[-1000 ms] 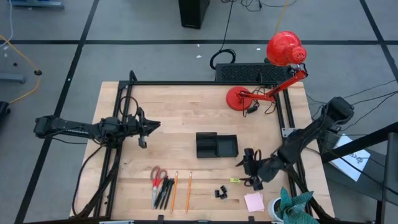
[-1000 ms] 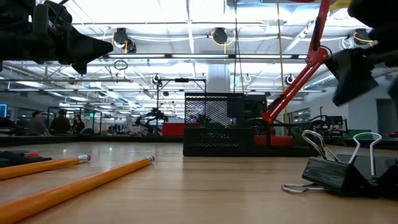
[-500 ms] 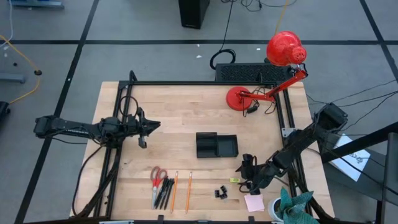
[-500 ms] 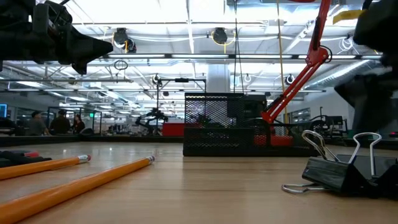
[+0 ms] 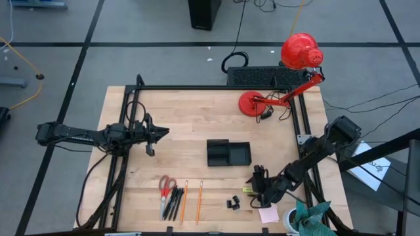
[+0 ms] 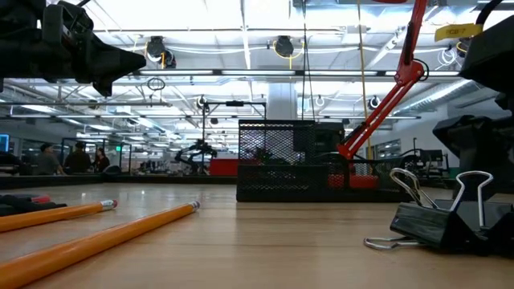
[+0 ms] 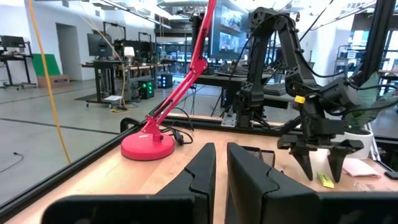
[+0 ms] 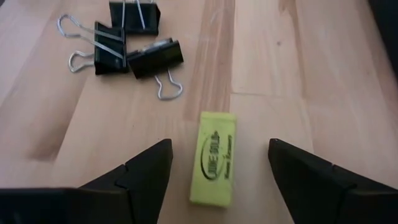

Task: Pick and place office supplies into organizer
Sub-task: Put the yellow eraser into the desk organizer, then put the right binder clip into the desk organizer

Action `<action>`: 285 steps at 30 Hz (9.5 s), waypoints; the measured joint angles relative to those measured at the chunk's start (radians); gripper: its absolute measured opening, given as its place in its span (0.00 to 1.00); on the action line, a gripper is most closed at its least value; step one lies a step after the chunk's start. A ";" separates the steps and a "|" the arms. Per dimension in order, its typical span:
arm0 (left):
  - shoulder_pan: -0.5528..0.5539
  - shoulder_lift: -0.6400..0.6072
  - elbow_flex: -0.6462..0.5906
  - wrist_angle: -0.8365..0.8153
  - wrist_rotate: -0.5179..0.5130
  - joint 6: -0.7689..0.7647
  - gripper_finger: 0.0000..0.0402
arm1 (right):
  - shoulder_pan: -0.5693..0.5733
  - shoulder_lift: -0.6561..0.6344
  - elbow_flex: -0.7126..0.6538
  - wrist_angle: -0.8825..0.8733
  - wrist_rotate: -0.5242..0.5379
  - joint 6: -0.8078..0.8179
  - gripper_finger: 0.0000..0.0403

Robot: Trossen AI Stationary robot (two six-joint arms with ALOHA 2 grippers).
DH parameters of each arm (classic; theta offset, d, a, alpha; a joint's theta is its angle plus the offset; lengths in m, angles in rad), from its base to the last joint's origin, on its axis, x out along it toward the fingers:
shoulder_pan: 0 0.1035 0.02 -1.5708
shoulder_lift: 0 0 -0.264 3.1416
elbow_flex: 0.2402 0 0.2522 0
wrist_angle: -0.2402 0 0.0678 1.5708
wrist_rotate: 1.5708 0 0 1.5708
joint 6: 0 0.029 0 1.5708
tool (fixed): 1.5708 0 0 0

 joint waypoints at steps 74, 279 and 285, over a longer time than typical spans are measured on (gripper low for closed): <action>0.000 0.000 0.000 -0.002 -0.009 0.022 0.12 | -0.418 0.021 0.211 0.247 0.003 -0.712 0.15; 0.000 0.000 0.000 -0.062 -0.028 0.102 0.12 | -0.453 0.006 0.224 0.064 0.014 -0.517 0.00; 0.000 0.000 0.000 -0.086 -0.043 0.102 0.12 | -0.459 0.088 0.226 0.115 0.058 -0.501 0.00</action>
